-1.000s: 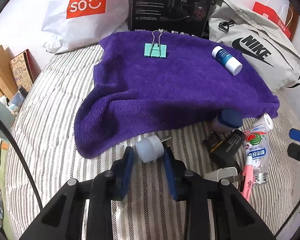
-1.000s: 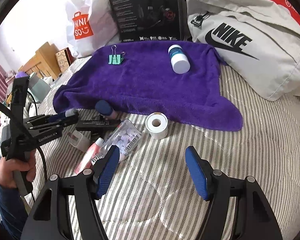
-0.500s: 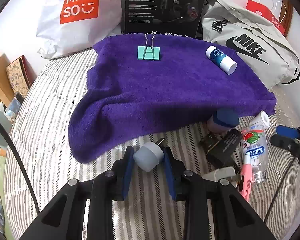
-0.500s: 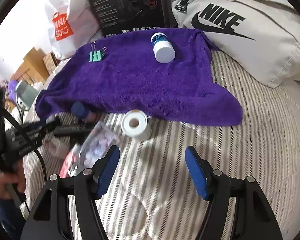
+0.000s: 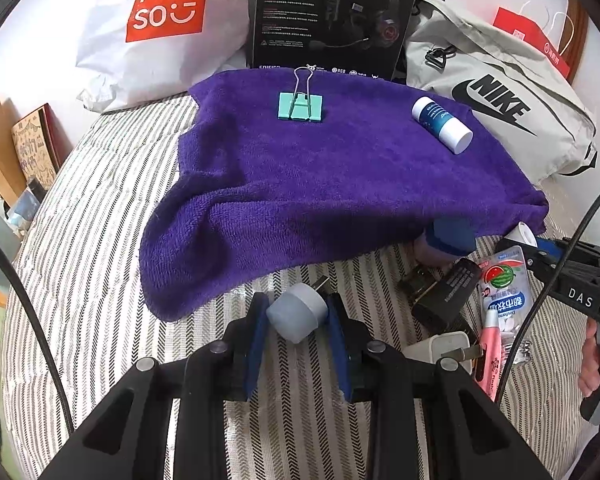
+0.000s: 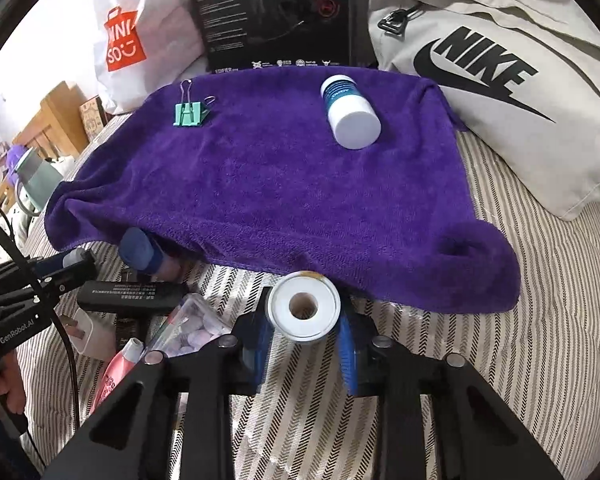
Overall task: Organize rigid objects
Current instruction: 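Grasp the small white bottle with the left tool while the right tool grasps the white tape roll, then carry the bottle and tape roll onto the purple towel and open both tools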
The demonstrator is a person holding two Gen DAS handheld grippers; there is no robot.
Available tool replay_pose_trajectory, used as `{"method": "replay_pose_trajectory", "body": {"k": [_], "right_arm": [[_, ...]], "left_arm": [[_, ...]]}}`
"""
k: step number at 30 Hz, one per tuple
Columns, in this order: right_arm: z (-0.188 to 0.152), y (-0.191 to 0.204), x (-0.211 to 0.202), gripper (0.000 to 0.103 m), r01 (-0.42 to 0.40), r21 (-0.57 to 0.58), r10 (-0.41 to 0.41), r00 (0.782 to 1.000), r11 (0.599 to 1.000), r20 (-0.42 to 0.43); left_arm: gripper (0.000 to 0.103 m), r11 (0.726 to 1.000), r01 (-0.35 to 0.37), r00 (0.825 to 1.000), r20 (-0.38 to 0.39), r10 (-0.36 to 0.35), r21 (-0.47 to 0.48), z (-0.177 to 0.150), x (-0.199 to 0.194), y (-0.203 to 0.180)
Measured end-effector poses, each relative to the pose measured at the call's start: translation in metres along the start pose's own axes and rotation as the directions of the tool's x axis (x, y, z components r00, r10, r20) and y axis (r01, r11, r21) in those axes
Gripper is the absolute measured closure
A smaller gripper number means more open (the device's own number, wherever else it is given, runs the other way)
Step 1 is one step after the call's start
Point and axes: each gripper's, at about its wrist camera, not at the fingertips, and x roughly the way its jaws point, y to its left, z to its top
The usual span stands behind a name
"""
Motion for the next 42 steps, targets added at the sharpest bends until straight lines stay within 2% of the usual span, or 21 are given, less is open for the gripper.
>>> {"method": "replay_pose_trajectory", "body": {"k": [6,11,18,23,25,32,42], "right_arm": [[-0.014,-0.009,-0.019,0.075,0.025,-0.017,-0.026,0.999,1.0,-0.023],[-0.021,-0.01,-0.014,0.074,0.037,-0.023,-0.038,0.998,0.999,-0.042],[-0.018,-0.013,-0.033,0.075,-0.011,-0.015,0.011,1.0,1.0,-0.004],[-0.013,-0.016,-0.041,0.075,-0.042,-0.013,0.042,0.999,0.999,0.003],[-0.009,-0.017,-0.044,0.075,-0.045,-0.016,0.045,0.999,0.999,0.008],[0.014,-0.018,-0.057,0.075,-0.049,-0.04,0.051,0.998,0.998,0.038],[0.062,-0.025,-0.053,0.075,-0.027,-0.053,0.031,0.997,0.998,0.072]], "left_arm": [[0.075,1.0,-0.001,1.0,-0.001,0.001,0.001,-0.002,-0.006,0.002],[0.075,1.0,0.003,1.0,0.001,-0.003,0.002,-0.005,-0.004,0.004],[0.075,0.999,0.036,0.999,0.003,-0.036,-0.01,-0.003,-0.013,0.01],[0.075,1.0,0.027,1.0,0.016,-0.027,-0.005,0.003,-0.024,0.013],[0.075,0.999,0.041,0.999,0.022,-0.041,-0.01,0.006,-0.028,0.014],[0.075,1.0,0.024,0.998,0.065,-0.023,-0.013,0.022,-0.042,0.016],[0.075,1.0,0.025,0.994,0.108,-0.024,-0.01,0.07,-0.042,0.023]]}}
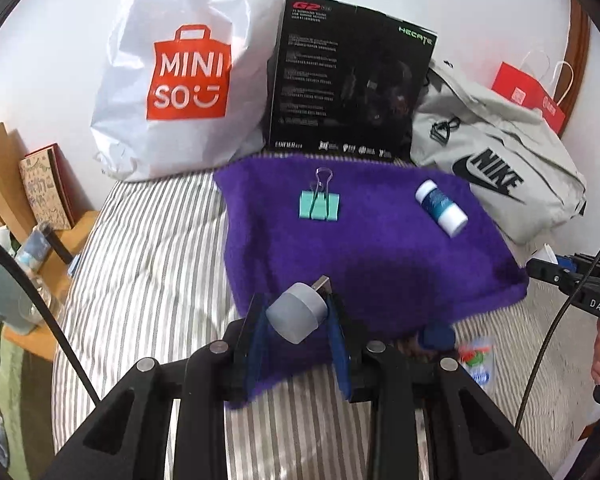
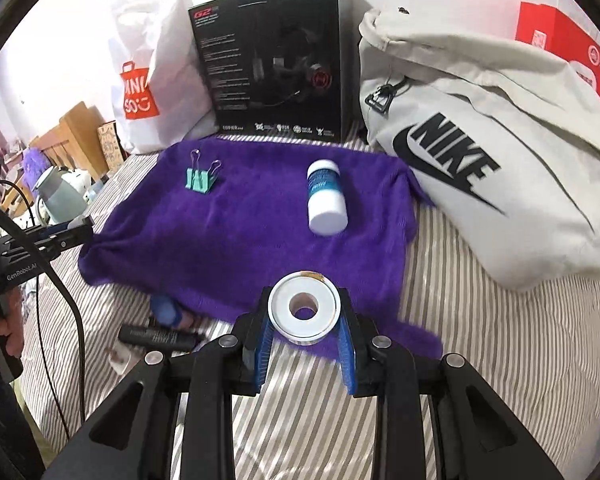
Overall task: Organize rigid objects
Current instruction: 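Carry the bottle and tape roll onto the purple towel and open both tools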
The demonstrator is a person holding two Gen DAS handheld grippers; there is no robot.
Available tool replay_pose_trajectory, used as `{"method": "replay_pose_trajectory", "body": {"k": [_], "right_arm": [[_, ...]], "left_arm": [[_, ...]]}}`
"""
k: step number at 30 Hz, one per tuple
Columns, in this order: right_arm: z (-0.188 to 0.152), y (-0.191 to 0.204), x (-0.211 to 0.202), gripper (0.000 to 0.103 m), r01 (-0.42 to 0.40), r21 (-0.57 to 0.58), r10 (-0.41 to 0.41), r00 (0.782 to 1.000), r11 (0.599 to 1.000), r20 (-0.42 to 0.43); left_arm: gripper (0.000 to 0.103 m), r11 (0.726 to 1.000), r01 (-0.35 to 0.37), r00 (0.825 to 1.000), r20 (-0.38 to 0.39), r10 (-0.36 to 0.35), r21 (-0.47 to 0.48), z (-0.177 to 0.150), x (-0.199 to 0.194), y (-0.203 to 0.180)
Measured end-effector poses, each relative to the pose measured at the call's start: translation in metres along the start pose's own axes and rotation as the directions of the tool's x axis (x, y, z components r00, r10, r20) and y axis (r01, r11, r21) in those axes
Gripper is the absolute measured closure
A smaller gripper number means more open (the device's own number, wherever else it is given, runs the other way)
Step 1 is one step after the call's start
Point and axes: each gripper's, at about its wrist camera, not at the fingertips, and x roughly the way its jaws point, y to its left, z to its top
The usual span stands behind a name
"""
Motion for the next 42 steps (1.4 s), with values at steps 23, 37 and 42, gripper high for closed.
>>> {"method": "replay_pose_trajectory", "body": {"k": [23,37,42], "right_arm": [[0.031,-0.029,0.086,0.075,0.035,-0.032,-0.039,0.992,0.999,-0.118],[0.027,-0.022,0.106,0.074,0.045,-0.063,-0.052,0.991,0.997,-0.126],[0.027,-0.023,0.107,0.074,0.045,-0.068,-0.053,0.991,0.997,-0.123]], "left_arm": [[0.075,1.0,-0.014,0.995,-0.094,0.015,0.015,0.06,0.101,-0.005],[0.075,0.998,-0.036,0.99,-0.135,0.043,0.054,0.051,0.125,-0.011],[0.075,0.996,-0.051,0.99,-0.13,0.061,0.074,0.052,0.127,-0.015]]}}
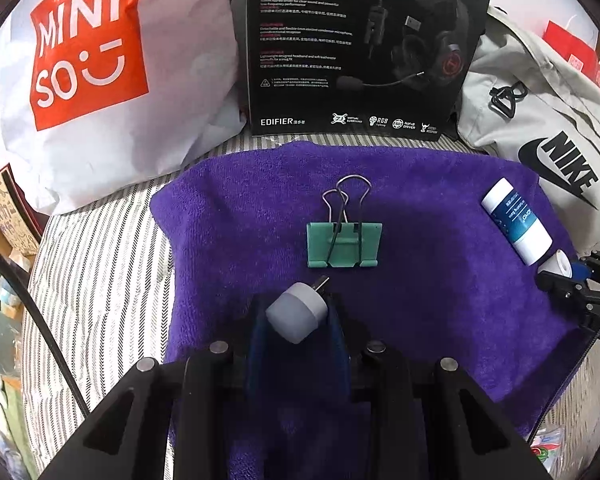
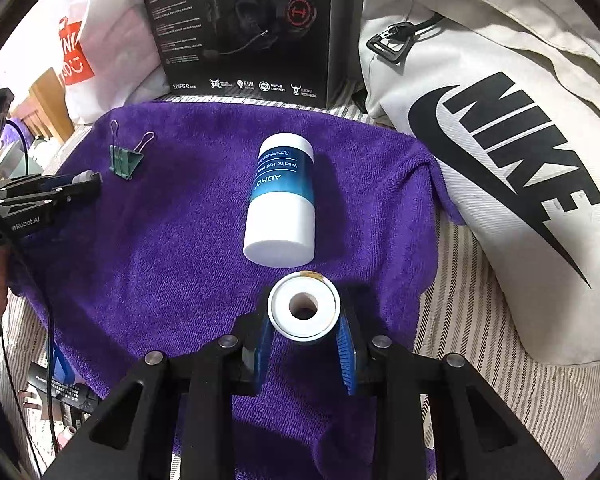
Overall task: Organize rigid objects
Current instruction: 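Carry the bottle and tape roll onto the purple towel and open both tools, then grasp the white plug adapter with the left tool while the right tool grasps the clear pill bottle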
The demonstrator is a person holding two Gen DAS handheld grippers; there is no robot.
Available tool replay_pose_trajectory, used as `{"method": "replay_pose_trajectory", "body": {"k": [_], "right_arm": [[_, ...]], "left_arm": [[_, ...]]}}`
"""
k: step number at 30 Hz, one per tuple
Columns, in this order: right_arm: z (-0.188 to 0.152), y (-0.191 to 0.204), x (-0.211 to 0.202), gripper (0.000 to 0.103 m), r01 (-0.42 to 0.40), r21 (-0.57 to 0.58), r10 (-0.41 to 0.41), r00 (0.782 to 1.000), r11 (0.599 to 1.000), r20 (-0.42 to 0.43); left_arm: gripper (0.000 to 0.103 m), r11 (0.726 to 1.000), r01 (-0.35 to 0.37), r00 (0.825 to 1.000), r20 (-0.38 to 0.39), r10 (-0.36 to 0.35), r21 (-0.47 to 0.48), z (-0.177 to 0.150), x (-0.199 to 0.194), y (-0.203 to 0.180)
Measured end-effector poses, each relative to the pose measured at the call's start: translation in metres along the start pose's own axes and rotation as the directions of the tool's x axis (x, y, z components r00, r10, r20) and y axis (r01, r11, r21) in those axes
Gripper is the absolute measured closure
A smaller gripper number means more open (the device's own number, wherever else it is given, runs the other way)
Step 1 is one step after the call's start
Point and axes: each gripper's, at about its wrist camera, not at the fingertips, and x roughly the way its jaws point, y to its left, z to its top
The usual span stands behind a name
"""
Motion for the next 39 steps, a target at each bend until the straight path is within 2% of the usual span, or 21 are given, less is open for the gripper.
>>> {"method": "replay_pose_trajectory", "body": {"k": [4,7,8,9,11,14,16,21,26,31,39], "right_arm": [[-0.002,0.001,-0.001,0.073,0.001,-0.012,-0.001,1.0,1.0,-0.006],[-0.004,0.002,-0.006,0.066,-0.011,-0.024,0.01,1.0,1.0,-0.013],[-0.005,0.003,-0.009,0.057,-0.011,-0.027,0.01,1.0,1.0,-0.011],[-0.006,0.004,-0.011,0.054,-0.019,-0.028,0.019,1.0,0.999,-0.011],[-0.012,0.005,-0.016,0.053,-0.02,-0.026,0.02,1.0,0.999,-0.009],[-0.022,0.006,-0.027,0.053,-0.022,-0.016,0.022,1.0,1.0,-0.005],[-0.028,0.006,-0.035,0.048,-0.008,-0.006,0.008,1.0,1.0,0.001],[-0.051,0.005,-0.068,0.045,-0.028,0.059,0.025,0.999,0.998,0.044],[-0.077,0.009,-0.099,0.041,-0.051,0.112,0.041,0.995,0.992,0.09],[-0.103,0.011,-0.118,0.038,-0.066,0.158,0.05,0.993,0.985,0.103],[-0.134,0.014,-0.123,0.038,-0.062,0.177,0.05,0.996,0.982,0.073]], "left_arm": [[0.074,1.0,-0.014,1.0,0.003,0.014,0.024,0.0,0.0,-0.003],[0.061,1.0,0.007,1.0,-0.001,-0.007,0.031,-0.003,-0.001,-0.005],[0.055,0.999,0.009,1.0,-0.006,-0.008,0.04,-0.004,-0.002,-0.007],[0.051,0.999,0.005,1.0,-0.013,-0.004,0.052,-0.006,-0.002,-0.011],[0.047,0.998,-0.018,1.0,-0.02,0.019,0.065,-0.009,-0.002,-0.017],[0.047,0.999,-0.016,0.999,-0.032,0.017,0.036,-0.012,-0.006,-0.016],[0.047,1.0,-0.013,0.999,-0.031,0.014,0.009,-0.014,-0.013,-0.013],[0.047,1.0,-0.01,1.0,0.03,0.009,0.01,-0.028,-0.055,-0.017],[0.047,1.0,0.016,0.998,0.067,-0.017,0.017,-0.064,-0.095,-0.027],[0.047,0.994,0.107,0.991,0.077,-0.109,0.028,-0.111,-0.124,-0.044],[0.047,0.99,0.121,0.992,0.015,-0.123,0.078,-0.145,-0.114,-0.076]]}}
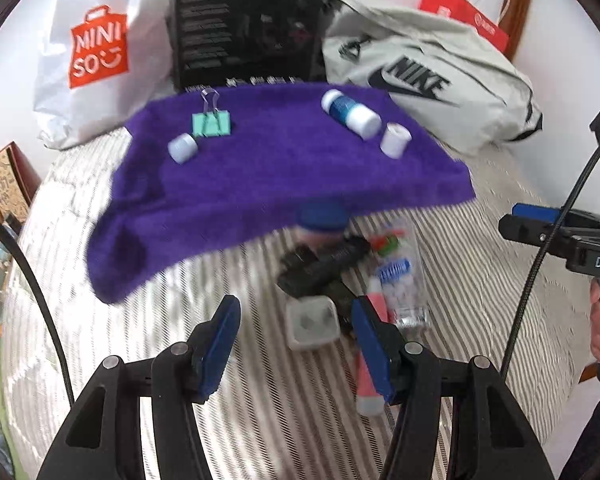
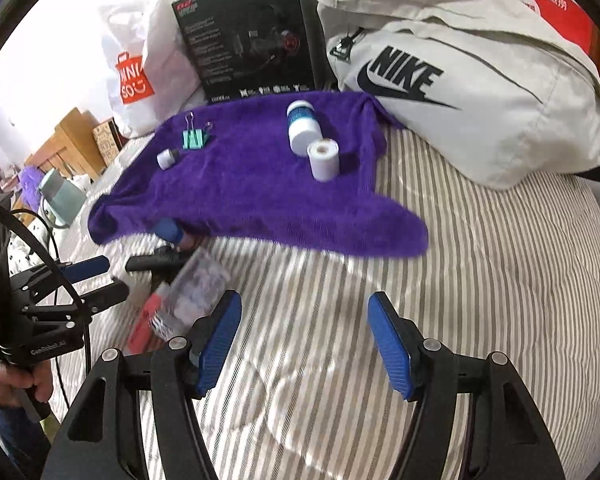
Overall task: Organize rigid objects
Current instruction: 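Grasp the white plug adapter with the left tool while the right tool grasps the clear pill bottle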
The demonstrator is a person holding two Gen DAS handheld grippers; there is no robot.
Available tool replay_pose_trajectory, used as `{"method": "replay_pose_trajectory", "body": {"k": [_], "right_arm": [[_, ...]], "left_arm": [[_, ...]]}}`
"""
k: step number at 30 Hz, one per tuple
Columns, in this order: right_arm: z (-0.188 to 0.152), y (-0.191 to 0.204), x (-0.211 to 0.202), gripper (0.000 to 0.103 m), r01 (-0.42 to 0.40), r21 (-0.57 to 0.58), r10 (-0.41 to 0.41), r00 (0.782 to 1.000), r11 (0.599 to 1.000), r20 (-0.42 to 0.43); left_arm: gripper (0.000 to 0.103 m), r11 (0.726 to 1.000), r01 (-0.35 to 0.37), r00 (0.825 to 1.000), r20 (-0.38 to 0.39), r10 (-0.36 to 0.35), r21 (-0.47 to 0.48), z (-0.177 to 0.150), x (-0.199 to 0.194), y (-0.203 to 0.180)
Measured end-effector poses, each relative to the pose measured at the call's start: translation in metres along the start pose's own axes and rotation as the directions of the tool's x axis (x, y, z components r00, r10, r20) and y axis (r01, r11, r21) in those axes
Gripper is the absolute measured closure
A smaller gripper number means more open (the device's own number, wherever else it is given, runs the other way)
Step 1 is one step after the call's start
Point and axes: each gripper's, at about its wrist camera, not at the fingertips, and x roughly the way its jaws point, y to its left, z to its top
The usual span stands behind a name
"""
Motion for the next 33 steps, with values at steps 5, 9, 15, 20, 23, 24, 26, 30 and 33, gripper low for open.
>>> {"method": "replay_pose_trajectory", "body": {"k": [5,9,15,20,23,24,26,30,33], "right_arm": [[-0.012,0.001,-0.001,0.038,-0.002,0.001,0.002,1.0,1.0,-0.011],[-0.016,0.005,0.0,0.038,-0.006,-0.012,0.006,1.0,1.0,-0.016],[-0.014,0.015,0.007,0.038,-0.021,-0.03,0.02,0.999,0.999,-0.033],[-0.012,0.027,0.01,0.038,-0.037,-0.044,0.035,0.999,0.998,-0.04],[-0.009,0.034,0.012,0.038,-0.078,-0.033,0.076,0.996,0.996,-0.038],[-0.007,0.038,0.014,0.038,-0.092,-0.028,0.091,0.995,0.995,-0.039],[-0.003,0.047,0.019,0.038,-0.116,-0.023,0.115,0.993,0.993,-0.039],[0.008,0.064,0.041,0.038,-0.12,-0.024,0.118,0.992,0.993,-0.053],[0.011,0.073,0.061,0.038,-0.09,-0.046,0.085,0.992,0.995,-0.096]], "left_arm": [[0.047,0.998,-0.057,0.998,-0.026,0.058,0.033,-0.01,0.017,-0.006],[0.053,1.0,-0.016,0.999,-0.031,0.015,-0.014,-0.011,0.022,0.004],[0.054,1.0,-0.012,1.0,-0.027,0.012,0.001,-0.006,0.027,-0.001],[0.076,0.999,-0.028,0.999,-0.029,0.028,0.029,-0.004,0.029,-0.009],[0.076,1.0,-0.019,0.999,-0.03,0.019,0.024,-0.006,0.027,-0.006],[0.076,1.0,-0.022,0.999,-0.031,0.022,0.02,-0.007,0.026,-0.004],[0.076,0.999,-0.046,0.998,-0.034,0.047,0.015,-0.01,0.023,0.002],[0.075,0.998,-0.051,0.998,-0.035,0.05,-0.023,-0.017,0.017,0.018],[0.075,0.998,-0.045,0.998,-0.034,0.044,-0.041,-0.02,0.014,0.025]]}}
